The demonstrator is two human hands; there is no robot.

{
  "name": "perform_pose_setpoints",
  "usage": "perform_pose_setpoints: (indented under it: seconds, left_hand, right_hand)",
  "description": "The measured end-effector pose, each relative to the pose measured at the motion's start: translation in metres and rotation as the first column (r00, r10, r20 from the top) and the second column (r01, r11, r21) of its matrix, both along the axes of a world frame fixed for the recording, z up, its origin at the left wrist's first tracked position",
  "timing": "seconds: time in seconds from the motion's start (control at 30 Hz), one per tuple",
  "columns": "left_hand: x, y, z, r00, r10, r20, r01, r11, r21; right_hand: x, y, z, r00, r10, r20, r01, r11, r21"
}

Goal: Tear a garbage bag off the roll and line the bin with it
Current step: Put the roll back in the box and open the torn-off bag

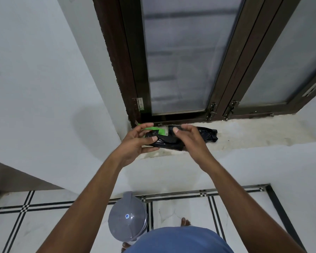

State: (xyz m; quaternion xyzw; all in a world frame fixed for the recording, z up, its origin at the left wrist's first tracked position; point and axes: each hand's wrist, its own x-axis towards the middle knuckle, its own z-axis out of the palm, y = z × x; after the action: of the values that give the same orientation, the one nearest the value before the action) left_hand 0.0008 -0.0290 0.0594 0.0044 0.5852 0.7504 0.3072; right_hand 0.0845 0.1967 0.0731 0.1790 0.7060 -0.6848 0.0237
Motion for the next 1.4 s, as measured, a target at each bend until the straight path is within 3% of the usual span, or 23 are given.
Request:
perform_pose_setpoints:
  seconds: [0.1,0.17,0.3,0.5,0.63,0.8,0.87,0.97,1.13,1.27,1.33,1.4]
  left_hand:
    - [0.002,0.001,0.002,0.999,-0.018,-0.050,0.018,1.000,0.000]
    - [0.004,0.001,0.003,0.997,-0.020,-0.069,0.018,1.000,-0.022]
    - [0.006,0.000,0.000,0.998,0.023,-0.058,-0.026,0.998,-0.049]
    - [0.009,-0.004,0.001,0.997,0.079,-0.002,-0.079,0.994,0.075]
    - [0.011,0.000,-0.002,0.983,0.178,-0.055,-0.180,0.983,-0.025]
    - [0.008,0.000,-0.007,0.964,0.265,0.004,-0.264,0.962,0.062]
    - [0.010,0.002,-0.007,0.965,0.254,0.068,-0.259,0.963,0.081]
    - [0.012,0.001,-0.007,0.979,0.198,0.050,-0.200,0.979,0.046]
    - [0.017,-0.005,-0.017,0.957,0.288,0.023,-0.289,0.957,0.018]
    - [0.029,-0.015,-0.034,0.910,0.414,-0.007,-0.414,0.907,-0.077]
    - [0.036,-0.021,-0.044,0.885,0.464,-0.033,-0.465,0.879,-0.109]
    - [0.042,-0.025,-0.050,0.861,0.506,-0.043,-0.507,0.853,-0.122]
  right_hand:
    - [-0.006,0.003,0.006,0.968,0.186,0.167,-0.133,0.949,-0.286]
    - [-0.005,0.003,-0.001,0.959,0.244,0.143,-0.185,0.923,-0.338]
    - [-0.002,0.003,-0.010,0.979,0.180,0.100,-0.121,0.896,-0.427]
    - [-0.003,-0.009,-0.013,0.992,0.110,0.062,-0.072,0.898,-0.435]
    - [-0.002,-0.017,-0.015,0.996,0.075,0.052,-0.046,0.906,-0.421]
    - [-0.007,-0.023,-0.019,0.998,0.032,0.051,-0.004,0.876,-0.483]
    - [-0.010,-0.024,-0.020,0.998,0.020,0.054,0.009,0.867,-0.498]
    - [-0.014,-0.023,-0.024,0.997,0.031,0.071,0.007,0.873,-0.488]
    - [-0.025,-0.007,-0.029,0.972,0.158,0.175,-0.095,0.943,-0.320]
    - [-0.064,-0.005,-0.050,0.981,0.034,0.193,-0.054,0.994,0.099]
    - [-0.090,-0.011,-0.067,0.991,0.067,0.120,-0.104,0.938,0.332]
    - [-0.118,-0.017,-0.083,0.973,0.214,0.088,-0.227,0.809,0.543]
